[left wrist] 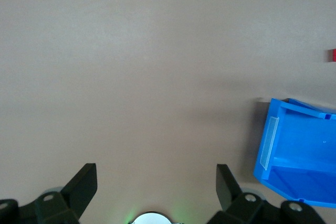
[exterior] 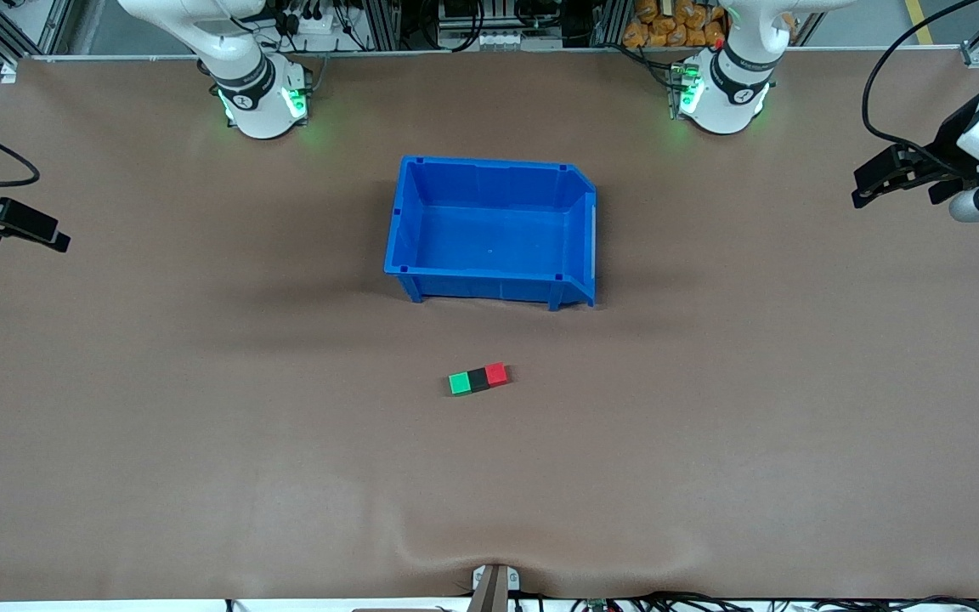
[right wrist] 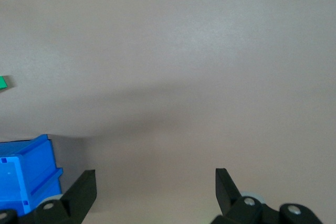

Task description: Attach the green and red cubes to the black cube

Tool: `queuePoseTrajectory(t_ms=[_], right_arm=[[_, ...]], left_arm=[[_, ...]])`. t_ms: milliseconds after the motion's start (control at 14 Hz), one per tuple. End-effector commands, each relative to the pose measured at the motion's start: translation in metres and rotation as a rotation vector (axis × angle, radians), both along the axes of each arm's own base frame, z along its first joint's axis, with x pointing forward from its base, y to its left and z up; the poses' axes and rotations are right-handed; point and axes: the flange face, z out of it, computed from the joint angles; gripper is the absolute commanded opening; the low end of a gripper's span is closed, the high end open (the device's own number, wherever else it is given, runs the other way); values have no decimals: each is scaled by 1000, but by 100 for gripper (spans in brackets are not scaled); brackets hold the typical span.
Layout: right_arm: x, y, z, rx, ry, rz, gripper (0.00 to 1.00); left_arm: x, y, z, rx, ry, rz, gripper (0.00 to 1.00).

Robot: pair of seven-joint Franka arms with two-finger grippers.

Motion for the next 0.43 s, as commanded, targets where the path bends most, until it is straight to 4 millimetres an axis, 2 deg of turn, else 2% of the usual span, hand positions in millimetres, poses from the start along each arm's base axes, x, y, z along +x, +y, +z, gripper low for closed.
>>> queuePoseTrajectory(t_ms=[0, 357], right_arm=[[3, 2, 4, 5, -7, -8, 100], [3, 0, 3, 5, -7, -13, 100]], left_arm=[[1, 0, 5, 22, 1, -16, 100], [1, 3, 5, 20, 1, -10, 100]])
